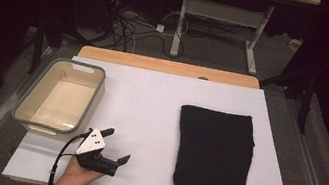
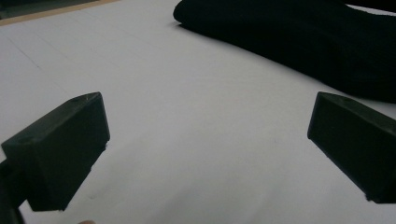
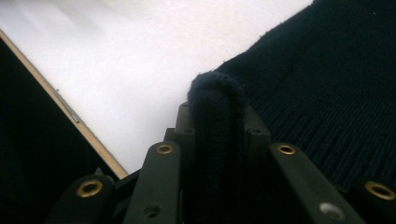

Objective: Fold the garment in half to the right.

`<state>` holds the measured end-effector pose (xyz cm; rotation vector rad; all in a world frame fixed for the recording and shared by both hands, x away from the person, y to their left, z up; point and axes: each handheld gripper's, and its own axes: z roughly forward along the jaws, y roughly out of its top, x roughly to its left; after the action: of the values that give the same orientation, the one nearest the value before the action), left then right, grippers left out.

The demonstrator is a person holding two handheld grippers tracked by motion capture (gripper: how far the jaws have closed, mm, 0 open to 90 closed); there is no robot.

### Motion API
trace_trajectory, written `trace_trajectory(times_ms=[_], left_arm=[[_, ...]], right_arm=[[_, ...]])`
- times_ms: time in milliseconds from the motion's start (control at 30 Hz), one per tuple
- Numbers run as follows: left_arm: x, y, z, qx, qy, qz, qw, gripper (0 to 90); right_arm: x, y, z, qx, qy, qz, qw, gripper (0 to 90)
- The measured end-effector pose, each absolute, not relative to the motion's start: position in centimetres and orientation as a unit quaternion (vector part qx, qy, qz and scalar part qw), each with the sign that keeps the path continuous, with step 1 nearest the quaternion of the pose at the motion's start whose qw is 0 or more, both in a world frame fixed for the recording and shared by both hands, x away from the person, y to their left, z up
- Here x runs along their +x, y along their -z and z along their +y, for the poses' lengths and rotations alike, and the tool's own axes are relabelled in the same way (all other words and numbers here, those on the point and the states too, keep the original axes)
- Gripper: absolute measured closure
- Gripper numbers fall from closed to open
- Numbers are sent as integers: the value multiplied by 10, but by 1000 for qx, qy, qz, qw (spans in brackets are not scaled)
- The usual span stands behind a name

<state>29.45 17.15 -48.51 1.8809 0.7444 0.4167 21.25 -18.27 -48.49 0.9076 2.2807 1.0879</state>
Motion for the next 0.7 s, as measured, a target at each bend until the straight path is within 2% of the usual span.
trace_trajectory(times_ms=[400,700], left_arm=[[303,475,166,785,-150,330,502,0],[340,458,111,794,-120,324,499,0]], right_arm=[[201,481,-177,307,-417,829,208,754],[203,483,-179,310,-419,829,205,750]])
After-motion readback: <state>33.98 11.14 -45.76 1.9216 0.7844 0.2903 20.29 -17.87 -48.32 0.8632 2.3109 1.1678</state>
